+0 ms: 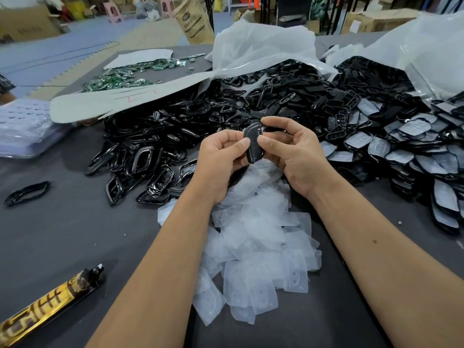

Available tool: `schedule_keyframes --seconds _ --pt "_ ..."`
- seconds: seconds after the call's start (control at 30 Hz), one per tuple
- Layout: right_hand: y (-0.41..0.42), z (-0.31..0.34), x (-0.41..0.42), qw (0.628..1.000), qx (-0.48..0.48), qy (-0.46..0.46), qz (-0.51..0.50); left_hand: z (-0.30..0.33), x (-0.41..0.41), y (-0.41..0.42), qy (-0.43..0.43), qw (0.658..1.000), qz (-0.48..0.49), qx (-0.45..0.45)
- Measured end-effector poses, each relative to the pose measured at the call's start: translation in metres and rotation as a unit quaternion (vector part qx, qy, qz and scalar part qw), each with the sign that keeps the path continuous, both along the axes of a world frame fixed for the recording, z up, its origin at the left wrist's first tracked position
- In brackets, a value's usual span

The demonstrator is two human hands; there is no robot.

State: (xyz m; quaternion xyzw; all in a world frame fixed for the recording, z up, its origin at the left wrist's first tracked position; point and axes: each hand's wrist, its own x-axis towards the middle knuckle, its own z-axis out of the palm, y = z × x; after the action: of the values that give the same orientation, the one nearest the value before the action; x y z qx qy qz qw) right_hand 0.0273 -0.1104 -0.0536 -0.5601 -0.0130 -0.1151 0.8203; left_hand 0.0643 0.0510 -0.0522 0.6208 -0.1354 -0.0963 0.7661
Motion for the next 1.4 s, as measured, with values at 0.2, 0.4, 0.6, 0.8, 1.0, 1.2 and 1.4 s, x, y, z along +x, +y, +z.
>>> schedule_keyframes --seconds 0.2,0.4,0.6,0.8,1.0,1.2,1.4 --pt "0.001 0.000 -0.001 0.999 -0.042 0.006 -0.004 0.005 -0.004 0.000 0.016 1.000 -0.020 -0.014" --pt "0.001 0.003 -0.004 1.000 -0.021 -0.006 -0.005 0.008 -0.007 0.000 0.030 0.998 -0.042 -0.033" --pt "-0.022 0.018 -0.018 0.988 -0.147 -0.024 -0.046 0.028 -0.001 -0.005 -0.017 0.994 -0.087 0.069" --pt "-0.090 0.039 -0.047 0.888 -0.399 -0.023 -0.229 0.060 0.001 -0.085 -0.288 0.900 -0.057 0.323" --pt "-0.158 0.059 -0.081 0.672 -0.605 0.013 -0.428 0.058 -0.022 -0.196 -0.439 0.820 -0.083 0.357" --pt "-0.196 0.065 -0.094 0.603 -0.699 0.210 -0.321 0.045 -0.037 -0.247 -0.436 0.742 -0.138 0.490" --pt "-0.186 0.084 -0.089 0.634 -0.667 0.210 -0.330 0.049 -0.039 -0.240 -0.408 0.811 -0.082 0.410"
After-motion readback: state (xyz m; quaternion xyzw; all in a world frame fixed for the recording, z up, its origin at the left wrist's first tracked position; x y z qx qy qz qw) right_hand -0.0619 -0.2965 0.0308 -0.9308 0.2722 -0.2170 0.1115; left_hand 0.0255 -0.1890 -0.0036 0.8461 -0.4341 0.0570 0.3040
